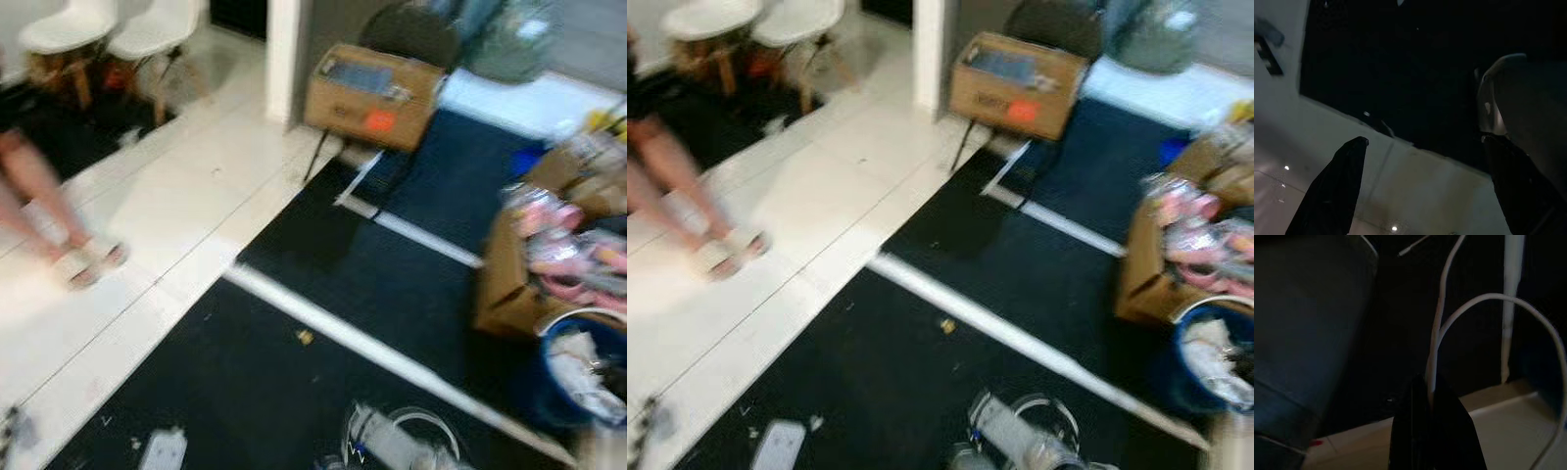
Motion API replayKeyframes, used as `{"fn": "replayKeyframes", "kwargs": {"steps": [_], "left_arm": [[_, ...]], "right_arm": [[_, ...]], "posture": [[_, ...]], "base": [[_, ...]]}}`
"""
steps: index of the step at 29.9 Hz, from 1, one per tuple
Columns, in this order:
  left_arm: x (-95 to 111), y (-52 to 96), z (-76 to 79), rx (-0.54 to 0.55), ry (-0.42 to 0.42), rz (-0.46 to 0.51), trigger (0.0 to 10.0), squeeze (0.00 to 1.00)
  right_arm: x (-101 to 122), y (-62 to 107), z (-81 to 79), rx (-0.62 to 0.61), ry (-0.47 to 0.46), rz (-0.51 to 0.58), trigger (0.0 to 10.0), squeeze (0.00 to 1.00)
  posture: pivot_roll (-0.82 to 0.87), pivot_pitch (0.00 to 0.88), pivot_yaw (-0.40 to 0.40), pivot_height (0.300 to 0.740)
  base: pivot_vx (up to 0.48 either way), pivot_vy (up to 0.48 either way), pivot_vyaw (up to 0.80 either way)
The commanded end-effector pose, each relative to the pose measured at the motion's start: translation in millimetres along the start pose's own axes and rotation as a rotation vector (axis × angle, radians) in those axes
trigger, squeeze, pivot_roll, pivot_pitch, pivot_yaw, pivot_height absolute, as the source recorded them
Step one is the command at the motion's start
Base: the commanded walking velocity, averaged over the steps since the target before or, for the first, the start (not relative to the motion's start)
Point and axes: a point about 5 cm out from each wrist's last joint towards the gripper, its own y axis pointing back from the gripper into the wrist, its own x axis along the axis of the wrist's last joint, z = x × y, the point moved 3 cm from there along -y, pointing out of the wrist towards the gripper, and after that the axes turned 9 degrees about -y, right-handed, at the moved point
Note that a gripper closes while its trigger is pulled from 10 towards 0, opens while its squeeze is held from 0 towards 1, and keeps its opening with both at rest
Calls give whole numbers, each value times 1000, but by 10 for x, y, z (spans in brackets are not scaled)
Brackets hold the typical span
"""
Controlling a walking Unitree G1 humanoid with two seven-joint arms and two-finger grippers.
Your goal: Picking trash to rubbish bin
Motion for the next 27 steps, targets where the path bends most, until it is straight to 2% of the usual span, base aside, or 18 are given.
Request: {"fn": "replayKeyframes", "kwargs": {"steps": [1,18,27], "left_arm": [[-66,17,263,-85,-10,-24,10000,0],[-81,19,269,-98,-10,-30,10000,0],[-86,19,273,-112,-26,-36,10000,0]], "right_arm": [[-126,-13,-98,28,-7,-41,10000,0],[-124,-15,-108,25,-23,-33,10000,0],[-107,-16,-113,22,-26,-20,10000,0]], "posture": [[107,125,-58,740],[108,126,-54,740],[109,117,-55,740]], "base": [[0,0,-781],[0,0,-769],[460,0,0]]}}
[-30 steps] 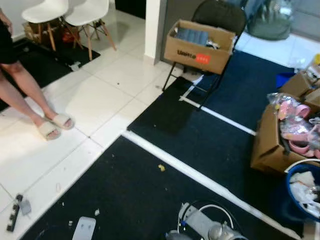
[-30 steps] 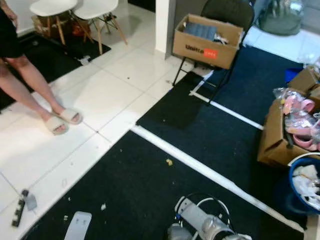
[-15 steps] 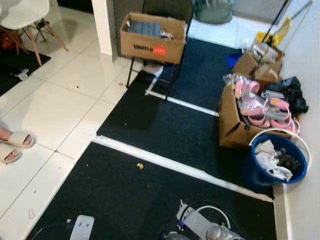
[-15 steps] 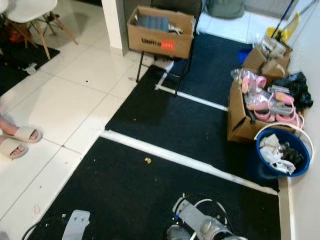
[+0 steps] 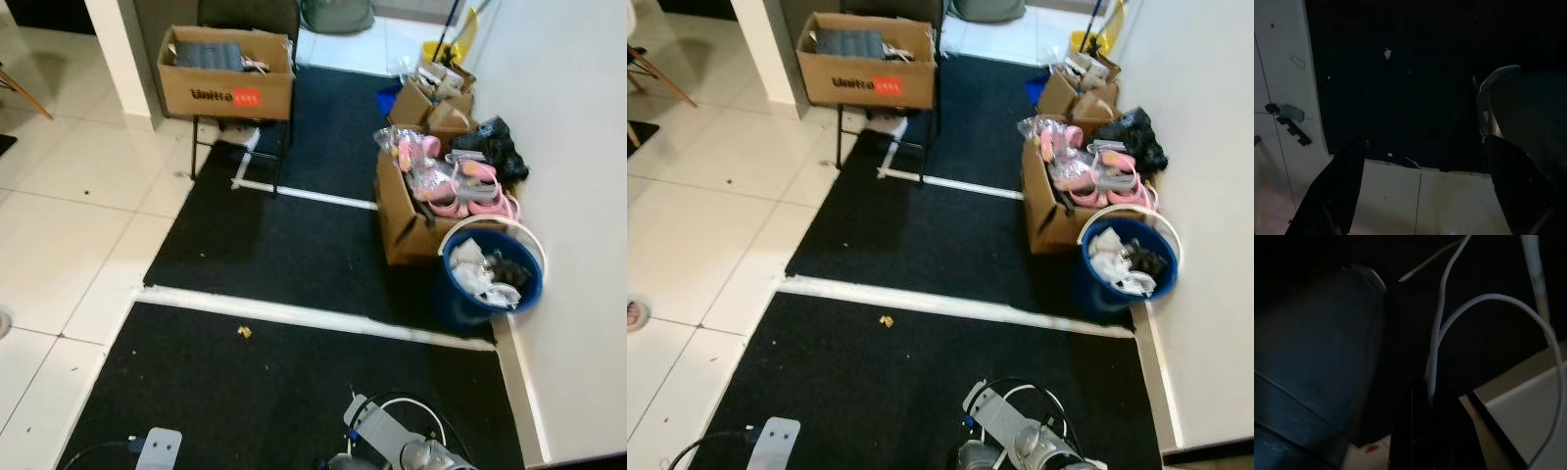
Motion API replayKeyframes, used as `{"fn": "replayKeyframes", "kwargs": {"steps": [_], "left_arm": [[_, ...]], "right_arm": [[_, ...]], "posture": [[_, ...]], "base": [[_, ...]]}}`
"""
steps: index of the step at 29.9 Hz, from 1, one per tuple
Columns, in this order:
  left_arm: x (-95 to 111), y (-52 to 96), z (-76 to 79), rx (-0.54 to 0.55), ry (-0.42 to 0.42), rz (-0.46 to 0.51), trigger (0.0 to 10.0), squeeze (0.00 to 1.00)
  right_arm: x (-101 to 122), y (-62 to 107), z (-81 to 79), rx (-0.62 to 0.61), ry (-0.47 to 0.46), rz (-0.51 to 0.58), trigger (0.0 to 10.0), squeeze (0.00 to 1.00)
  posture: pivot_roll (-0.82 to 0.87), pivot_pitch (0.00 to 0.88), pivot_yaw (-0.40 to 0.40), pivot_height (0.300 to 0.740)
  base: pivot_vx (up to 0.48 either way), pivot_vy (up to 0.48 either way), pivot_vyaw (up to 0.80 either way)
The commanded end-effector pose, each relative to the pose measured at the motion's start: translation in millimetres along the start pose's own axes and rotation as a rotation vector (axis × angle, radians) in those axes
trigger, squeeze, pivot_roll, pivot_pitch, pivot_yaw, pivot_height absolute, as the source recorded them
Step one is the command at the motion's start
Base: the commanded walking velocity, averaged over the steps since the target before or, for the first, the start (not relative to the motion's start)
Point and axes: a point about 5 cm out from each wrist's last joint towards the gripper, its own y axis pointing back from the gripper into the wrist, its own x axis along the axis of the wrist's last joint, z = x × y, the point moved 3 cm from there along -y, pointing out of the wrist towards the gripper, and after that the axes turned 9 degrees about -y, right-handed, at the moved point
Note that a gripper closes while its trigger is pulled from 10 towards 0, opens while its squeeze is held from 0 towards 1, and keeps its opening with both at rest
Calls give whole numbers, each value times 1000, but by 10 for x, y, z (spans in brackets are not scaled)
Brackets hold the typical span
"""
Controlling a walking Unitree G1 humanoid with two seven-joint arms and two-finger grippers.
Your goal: Picking trash to rubbish bin
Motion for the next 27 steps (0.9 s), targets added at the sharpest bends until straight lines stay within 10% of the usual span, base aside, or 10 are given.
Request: {"fn": "replayKeyframes", "kwargs": {"steps": [1,27], "left_arm": [[-59,7,209,-74,-16,-26,10000,0],[-58,7,201,-79,-28,-24,10000,0]], "right_arm": [[-130,-8,-64,19,-6,-36,10000,0],[-95,-10,-38,-32,-109,17,10000,0]], "posture": [[109,117,-55,740],[112,114,-50,740]], "base": [[480,0,0],[480,0,-200]]}}
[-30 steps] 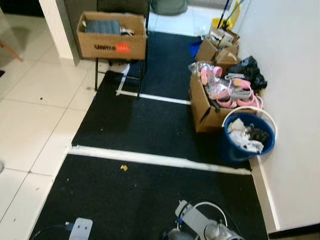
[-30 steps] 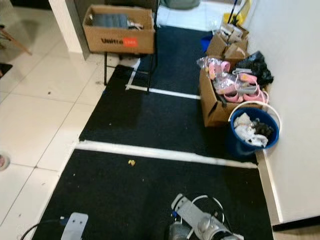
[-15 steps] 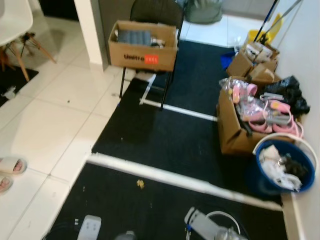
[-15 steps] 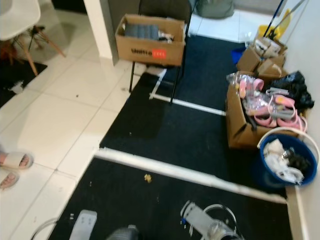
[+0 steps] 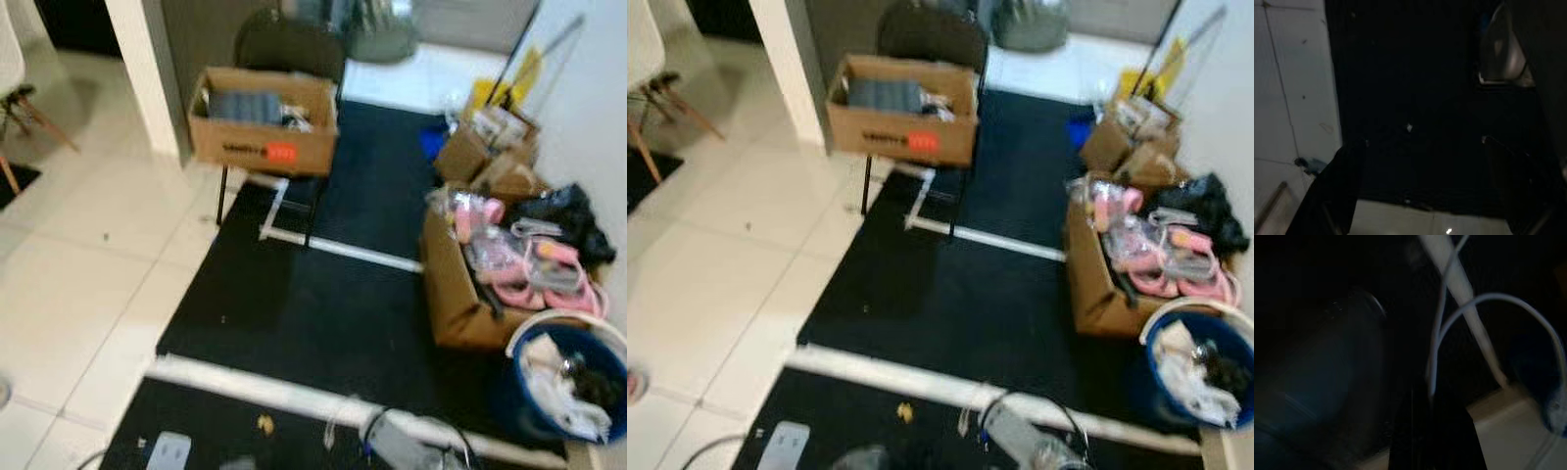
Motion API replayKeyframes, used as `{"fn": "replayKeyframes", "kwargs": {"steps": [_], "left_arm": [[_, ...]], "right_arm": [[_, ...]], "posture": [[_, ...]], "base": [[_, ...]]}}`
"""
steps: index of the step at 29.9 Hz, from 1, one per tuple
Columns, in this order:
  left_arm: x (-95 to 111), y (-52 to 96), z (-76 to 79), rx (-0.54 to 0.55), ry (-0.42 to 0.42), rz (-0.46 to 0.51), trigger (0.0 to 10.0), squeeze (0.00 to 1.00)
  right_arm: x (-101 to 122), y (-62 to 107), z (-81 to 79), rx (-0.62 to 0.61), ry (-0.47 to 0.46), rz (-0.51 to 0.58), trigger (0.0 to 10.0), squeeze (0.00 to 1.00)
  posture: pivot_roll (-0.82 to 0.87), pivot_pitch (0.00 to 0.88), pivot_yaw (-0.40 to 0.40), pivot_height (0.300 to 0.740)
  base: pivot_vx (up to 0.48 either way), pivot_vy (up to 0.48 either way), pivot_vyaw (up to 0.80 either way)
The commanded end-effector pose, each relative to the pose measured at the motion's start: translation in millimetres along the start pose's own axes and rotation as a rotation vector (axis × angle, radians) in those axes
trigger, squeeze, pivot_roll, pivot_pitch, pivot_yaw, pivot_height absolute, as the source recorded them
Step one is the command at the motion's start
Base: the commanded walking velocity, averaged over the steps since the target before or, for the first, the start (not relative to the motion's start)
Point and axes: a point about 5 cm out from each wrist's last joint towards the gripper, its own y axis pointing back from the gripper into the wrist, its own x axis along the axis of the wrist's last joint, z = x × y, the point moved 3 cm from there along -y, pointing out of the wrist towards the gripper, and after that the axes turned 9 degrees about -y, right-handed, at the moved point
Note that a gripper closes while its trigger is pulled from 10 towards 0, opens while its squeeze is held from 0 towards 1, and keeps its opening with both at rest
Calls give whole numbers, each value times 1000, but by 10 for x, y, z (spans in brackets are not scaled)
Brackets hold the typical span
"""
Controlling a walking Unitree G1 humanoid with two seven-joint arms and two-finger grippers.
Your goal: Picking trash to rubbish bin
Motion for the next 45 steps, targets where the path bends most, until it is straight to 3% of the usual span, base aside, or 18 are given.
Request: {"fn": "replayKeyframes", "kwargs": {"steps": [1,3,4,5,6,7,8,10,11,14,17,19,24,26,36,38,41,45], "left_arm": [[3,-2,154,-50,-18,-2,10000,0],[3,-2,151,-49,-18,-2,10000,0],[3,-2,150,-49,-20,-2,10000,0],[3,-2,150,-49,-20,-2,10000,0],[4,-2,149,-49,-22,-2,10000,0],[7,-3,147,-49,-22,-1,10000,0],[7,-3,147,-49,-22,-1,10000,0],[10,-3,146,-48,-21,0,10000,0],[10,-3,146,-48,-21,0,10000,0],[14,-3,144,-49,-21,1,10000,0],[16,-3,141,-51,-20,2,10000,0],[15,-3,139,-51,-20,1,10000,0],[13,-3,136,-51,-20,0,10000,0],[10,-3,132,-49,-21,-1,10000,0],[4,-2,125,-47,-24,-1,10000,0],[-1,-2,121,-47,-27,-3,10000,0],[-3,-1,118,-47,-30,-4,10000,0],[-2,-2,118,-46,-33,-3,10000,0]], "right_arm": [[-97,5,47,-51,-148,33,10000,0],[-56,10,63,-73,-233,89,10000,0],[128,39,256,-93,-280,162,10000,0],[128,39,256,-93,-280,162,10000,0],[260,69,397,-105,-302,208,10000,0],[575,169,678,-142,-294,329,10000,0],[575,169,678,-142,-294,329,10000,0],[1009,316,929,-168,-273,432,10000,0],[1009,316,929,-168,-273,432,10000,0],[1383,473,1067,-162,-276,536,10000,0],[1976,797,1182,-145,-263,754,10000,0],[2276,997,1204,-120,-271,870,10000,0],[2609,1233,1162,-81,-244,985,10000,0],[2790,1337,1045,-56,-191,1030,10000,0],[2984,1422,750,30,-127,1091,10000,0],[3141,1640,761,177,-306,1228,10000,0],[3222,1788,869,300,-546,1316,10000,0],[3278,1901,935,344,-600,1363,10000,0]], "posture": [[113,120,-46,740],[113,120,-46,740],[113,120,-46,740],[113,120,-46,740],[106,122,-42,740],[106,122,-42,740],[106,122,-42,740],[104,121,-46,740],[104,121,-46,740],[104,121,-46,740],[104,123,-47,740],[106,123,-46,740],[108,123,-45,740],[112,124,-45,740],[118,126,-44,740],[118,128,-38,740],[118,128,-38,740],[118,128,-38,740]], "base": [[480,0,0],[480,0,0],[480,0,0],[480,0,0],[480,0,0],[480,0,0],[480,0,0],[480,0,0],[480,0,0],[480,0,0],[480,0,0],[480,0,0],[480,0,0],[480,0,0],[480,0,0],[480,0,0],[480,0,0],[480,0,0]]}}
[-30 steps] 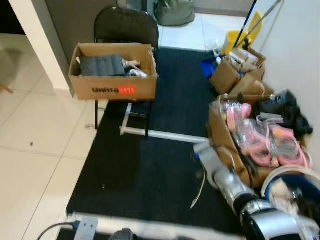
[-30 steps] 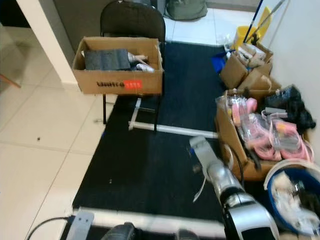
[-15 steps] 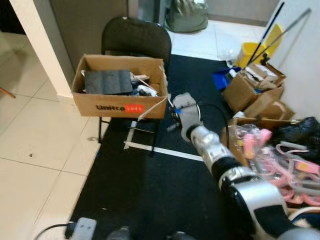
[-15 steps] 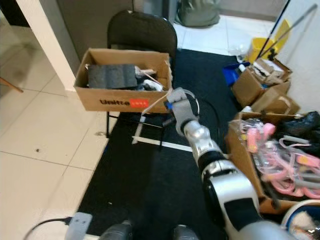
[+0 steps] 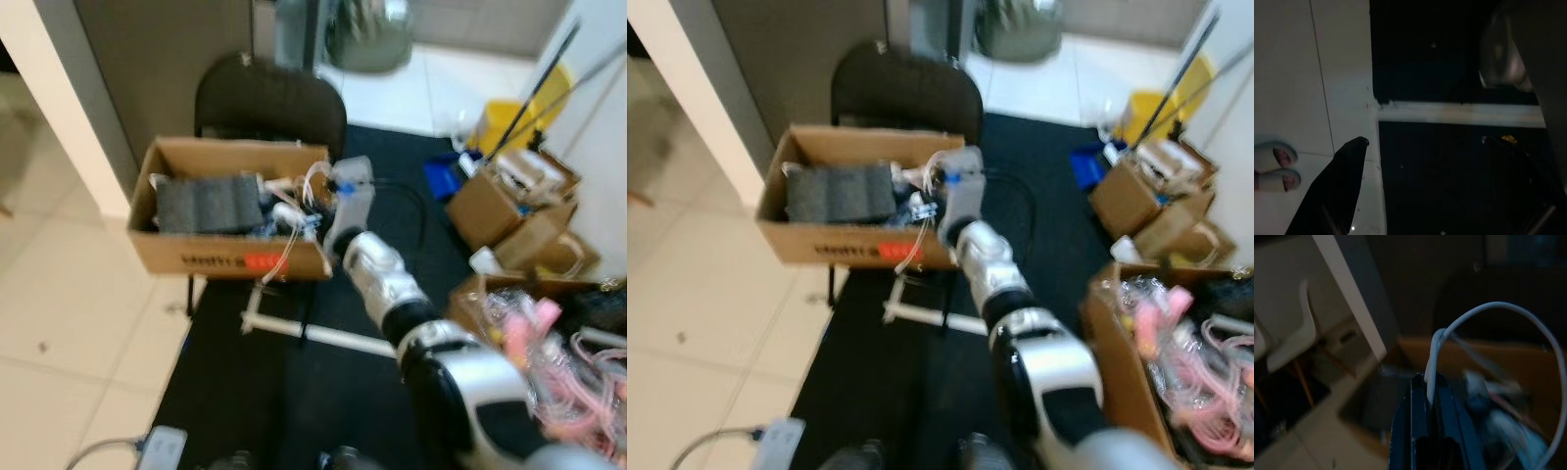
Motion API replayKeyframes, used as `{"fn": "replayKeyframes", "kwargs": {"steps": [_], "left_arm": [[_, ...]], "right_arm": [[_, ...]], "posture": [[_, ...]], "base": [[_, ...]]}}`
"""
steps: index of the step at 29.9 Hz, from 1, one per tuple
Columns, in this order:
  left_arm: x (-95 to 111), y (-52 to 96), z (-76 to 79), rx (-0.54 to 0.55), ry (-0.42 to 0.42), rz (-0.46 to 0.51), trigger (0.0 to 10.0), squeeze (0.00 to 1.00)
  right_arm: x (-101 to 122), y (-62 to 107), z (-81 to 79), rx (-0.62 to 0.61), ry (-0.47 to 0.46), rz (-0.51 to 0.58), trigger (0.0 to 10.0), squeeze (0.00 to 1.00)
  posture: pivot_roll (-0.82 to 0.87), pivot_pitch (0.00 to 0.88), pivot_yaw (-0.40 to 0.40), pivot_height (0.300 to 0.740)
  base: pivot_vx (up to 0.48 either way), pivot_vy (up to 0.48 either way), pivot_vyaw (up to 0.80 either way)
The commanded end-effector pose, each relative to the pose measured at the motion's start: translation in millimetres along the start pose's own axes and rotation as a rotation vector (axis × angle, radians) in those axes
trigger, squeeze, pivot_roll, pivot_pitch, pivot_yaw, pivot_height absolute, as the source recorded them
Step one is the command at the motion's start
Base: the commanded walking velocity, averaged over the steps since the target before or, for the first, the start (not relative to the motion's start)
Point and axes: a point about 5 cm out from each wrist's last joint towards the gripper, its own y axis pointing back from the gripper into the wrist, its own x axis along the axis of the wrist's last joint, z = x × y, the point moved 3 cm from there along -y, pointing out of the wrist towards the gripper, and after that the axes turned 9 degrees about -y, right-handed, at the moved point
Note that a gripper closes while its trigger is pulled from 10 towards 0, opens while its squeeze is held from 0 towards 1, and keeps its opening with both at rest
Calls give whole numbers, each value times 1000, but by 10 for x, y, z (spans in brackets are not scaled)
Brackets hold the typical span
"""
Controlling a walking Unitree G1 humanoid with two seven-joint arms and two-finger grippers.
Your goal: Picking trash to rubbish bin
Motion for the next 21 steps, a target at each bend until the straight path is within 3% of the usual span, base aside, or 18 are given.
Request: {"fn": "replayKeyframes", "kwargs": {"steps": [1,8,13,18,21], "left_arm": [[-114,12,159,-55,-16,-35,10000,0],[-104,11,165,-56,-21,-31,10000,0],[-103,11,170,-55,-22,-32,10000,0],[-109,11,173,-51,-18,-36,10000,0],[-113,12,182,-51,4,-36,10000,0]], "right_arm": [[-50,7,-8,1,-53,-10,10000,0],[-19,-34,-97,36,-48,3,10000,0],[-222,-5,-214,104,43,-82,10000,0],[-314,8,-278,132,28,-108,10000,0],[-388,29,-315,161,58,-142,10000,0]], "posture": [[118,128,-38,740],[116,117,-47,740],[116,114,-50,740],[116,113,-52,740],[116,117,-53,740]], "base": [[480,0,0],[480,0,0],[480,0,0],[447,0,0],[0,0,0]]}}
